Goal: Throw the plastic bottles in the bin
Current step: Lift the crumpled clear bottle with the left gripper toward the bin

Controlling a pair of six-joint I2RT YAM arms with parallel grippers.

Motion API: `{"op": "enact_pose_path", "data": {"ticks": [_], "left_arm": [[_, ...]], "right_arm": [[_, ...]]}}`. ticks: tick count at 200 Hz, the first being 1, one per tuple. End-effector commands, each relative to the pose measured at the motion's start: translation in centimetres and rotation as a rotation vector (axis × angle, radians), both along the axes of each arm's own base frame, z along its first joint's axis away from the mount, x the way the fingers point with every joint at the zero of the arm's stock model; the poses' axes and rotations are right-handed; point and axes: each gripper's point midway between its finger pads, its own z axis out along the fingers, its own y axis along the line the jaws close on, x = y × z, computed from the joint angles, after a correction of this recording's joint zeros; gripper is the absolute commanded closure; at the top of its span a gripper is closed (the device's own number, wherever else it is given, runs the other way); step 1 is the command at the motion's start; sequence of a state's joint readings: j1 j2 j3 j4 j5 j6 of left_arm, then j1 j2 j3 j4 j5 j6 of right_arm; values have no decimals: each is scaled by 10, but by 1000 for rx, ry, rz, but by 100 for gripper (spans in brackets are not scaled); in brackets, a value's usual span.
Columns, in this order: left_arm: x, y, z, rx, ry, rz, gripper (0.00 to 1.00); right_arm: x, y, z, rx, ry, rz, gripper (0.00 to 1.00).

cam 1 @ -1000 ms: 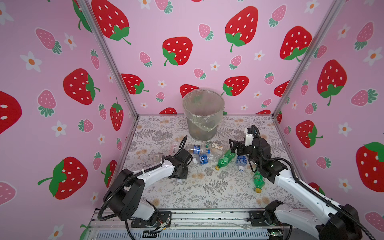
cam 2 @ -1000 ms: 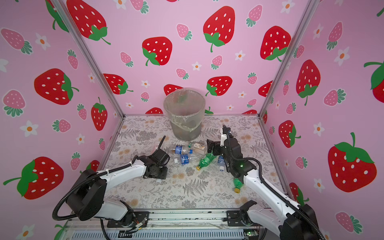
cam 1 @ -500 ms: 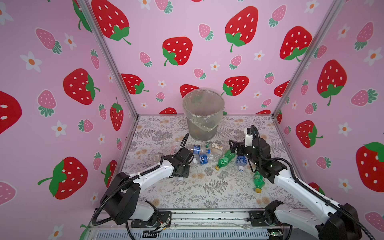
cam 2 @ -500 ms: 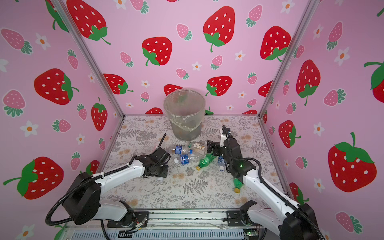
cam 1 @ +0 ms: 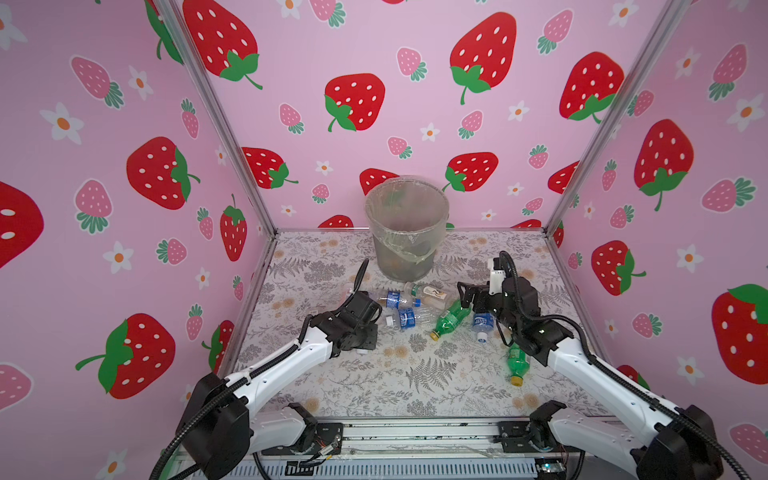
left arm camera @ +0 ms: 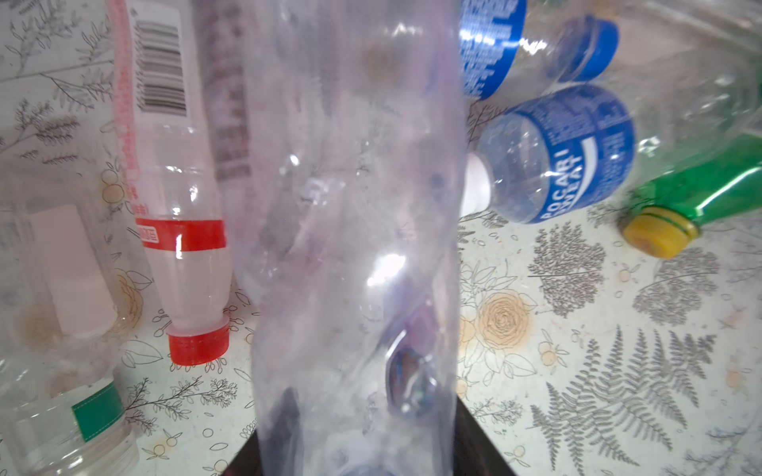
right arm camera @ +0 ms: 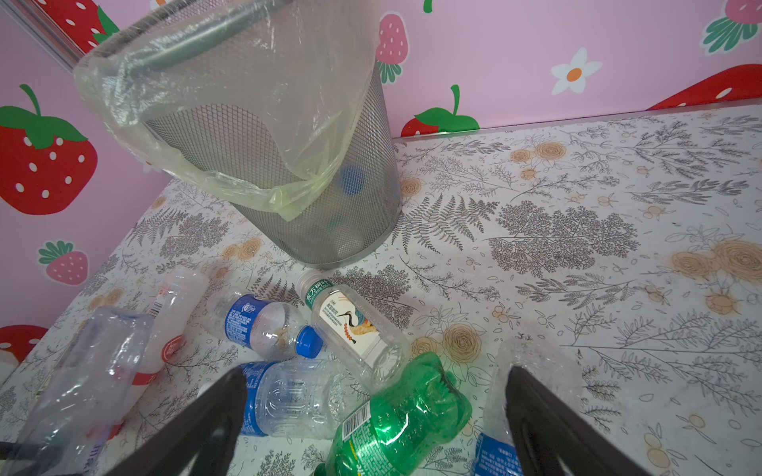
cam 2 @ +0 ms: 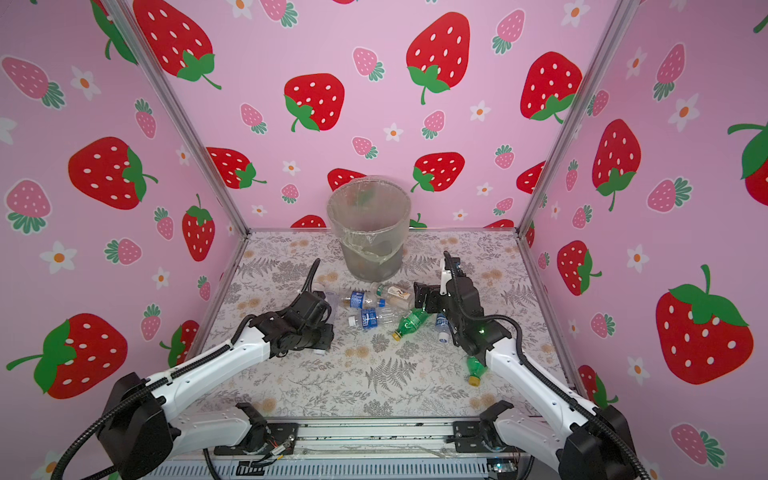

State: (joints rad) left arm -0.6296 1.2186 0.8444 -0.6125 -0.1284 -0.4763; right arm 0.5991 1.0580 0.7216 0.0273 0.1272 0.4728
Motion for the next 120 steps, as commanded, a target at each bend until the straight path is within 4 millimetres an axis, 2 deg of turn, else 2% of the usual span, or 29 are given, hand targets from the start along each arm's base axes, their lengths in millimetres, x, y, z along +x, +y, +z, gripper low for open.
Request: {"op": "enact_pose_path", "data": {"ticks": [1, 68, 120], "left_arm": [[5, -4, 37, -44, -71, -2, 51], [24, -10, 122, -111, -258, -19, 50], [48, -8, 166, -137, -416, -8, 52]], "right_arm": [[-1, -6, -2, 1, 20, -23, 1], [-3, -10, -9, -11, 36, -35, 1], [0, -5, -13, -14, 46, -26, 1]]}}
